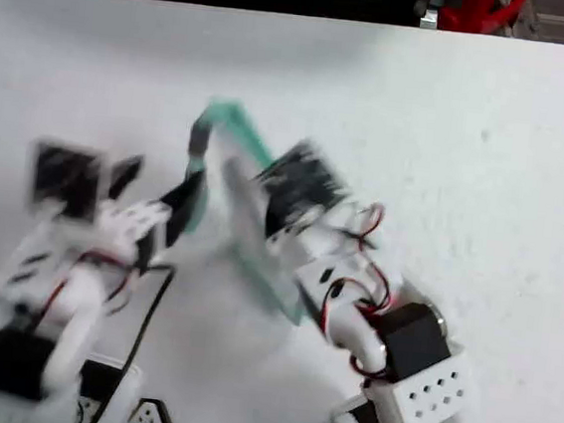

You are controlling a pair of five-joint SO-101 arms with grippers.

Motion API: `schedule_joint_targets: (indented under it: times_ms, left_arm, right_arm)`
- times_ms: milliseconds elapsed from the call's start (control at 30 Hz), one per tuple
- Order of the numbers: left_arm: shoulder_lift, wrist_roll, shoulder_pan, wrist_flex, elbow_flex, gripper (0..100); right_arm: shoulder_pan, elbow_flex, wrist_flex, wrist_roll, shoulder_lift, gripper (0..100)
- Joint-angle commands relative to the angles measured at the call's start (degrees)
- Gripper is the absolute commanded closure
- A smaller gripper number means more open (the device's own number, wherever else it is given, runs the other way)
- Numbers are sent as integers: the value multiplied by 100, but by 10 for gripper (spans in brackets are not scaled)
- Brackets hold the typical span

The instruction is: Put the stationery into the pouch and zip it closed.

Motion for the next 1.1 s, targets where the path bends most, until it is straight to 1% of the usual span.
schedule_joint_targets:
  times_ms: [0, 100, 200, 267, 367, 433, 567, 633, 667, 733, 800, 900, 1067]
  left_arm:
    - [-1341, -343, -787, 1090, -888, 741]
    - [-2141, -404, -1279, 1231, -563, 741]
    - [-2554, -431, -1402, 1011, 413, 741]
    - [-2607, -308, -1402, 721, 1301, 742]
    - [-2633, 79, -1429, -53, 2629, 744]
    - [-2633, 229, -1429, -316, 2989, 745]
    - [-2642, 501, -1429, -422, 3314, 745]
    - [-2642, 519, -1429, -580, 3446, 745]
    - [-2642, 510, -1429, -659, 3499, 746]
    - [-2642, 501, -1429, -791, 3596, 762]
    - [-2642, 501, -1429, -862, 3648, 767]
    - [-2642, 501, -1429, -862, 3657, 767]
    - [-2642, 501, -1420, -862, 3657, 767]
  right_arm:
    - [673, -246, -576, -879, -57, 978]
    - [963, -264, -910, -1415, -57, 978]
    - [884, -255, -1455, -1626, -48, 978]
    - [611, -246, -1780, -1714, 22, 978]
    - [40, -246, -2202, -1811, 479, 978]
    - [-268, -246, -2571, -1820, 989, 978]
    - [-760, -519, -3565, -1829, 2079, 978]
    - [-945, -949, -3618, -1864, 2492, 978]
    - [-971, -1178, -3547, -2040, 2615, 978]
    - [-910, -1459, -3310, -2602, 2721, 978]
    - [-708, -1477, -3169, -2927, 2712, 978]
    - [-154, -1099, -3046, -2989, 2633, 978]
    - [936, 686, -3081, -2945, 1965, 978]
